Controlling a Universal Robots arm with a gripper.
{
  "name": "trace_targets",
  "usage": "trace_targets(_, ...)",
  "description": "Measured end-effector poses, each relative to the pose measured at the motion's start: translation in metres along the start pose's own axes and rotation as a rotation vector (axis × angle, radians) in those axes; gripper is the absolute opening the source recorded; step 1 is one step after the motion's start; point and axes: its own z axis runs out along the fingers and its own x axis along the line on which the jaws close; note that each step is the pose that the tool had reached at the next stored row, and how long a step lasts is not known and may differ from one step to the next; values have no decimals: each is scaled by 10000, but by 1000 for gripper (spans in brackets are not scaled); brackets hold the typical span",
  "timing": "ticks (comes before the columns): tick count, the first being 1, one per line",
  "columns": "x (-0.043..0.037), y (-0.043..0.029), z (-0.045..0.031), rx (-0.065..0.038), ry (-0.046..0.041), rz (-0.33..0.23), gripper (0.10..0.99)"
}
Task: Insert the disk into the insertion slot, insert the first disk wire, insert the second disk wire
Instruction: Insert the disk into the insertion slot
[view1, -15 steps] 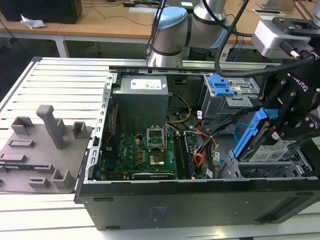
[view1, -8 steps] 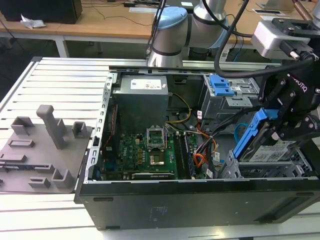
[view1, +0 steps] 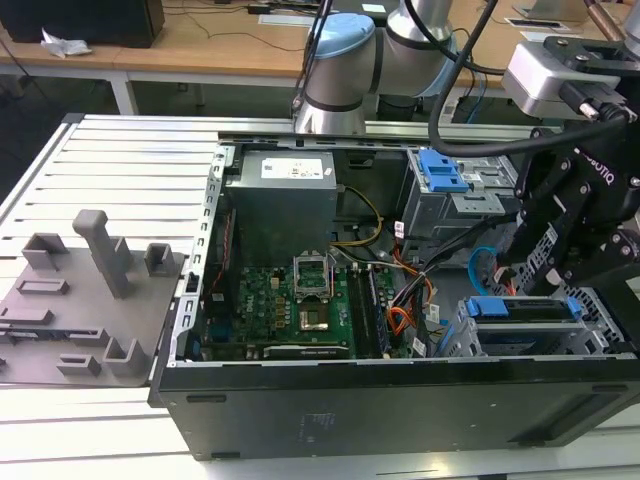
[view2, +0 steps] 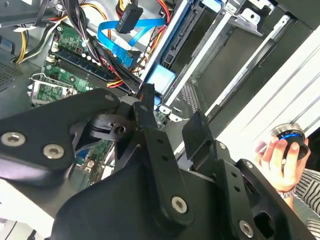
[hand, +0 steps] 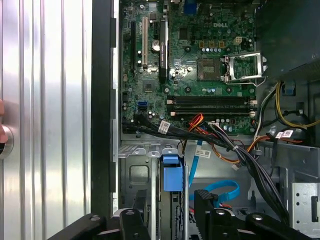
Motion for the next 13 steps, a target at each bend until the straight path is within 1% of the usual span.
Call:
trace_targets(2,0,0,0,0,1,0,482)
trace_targets(8,0,0,2,0,1,0,114)
trace_targets(13,0,0,4,0,1,0,106)
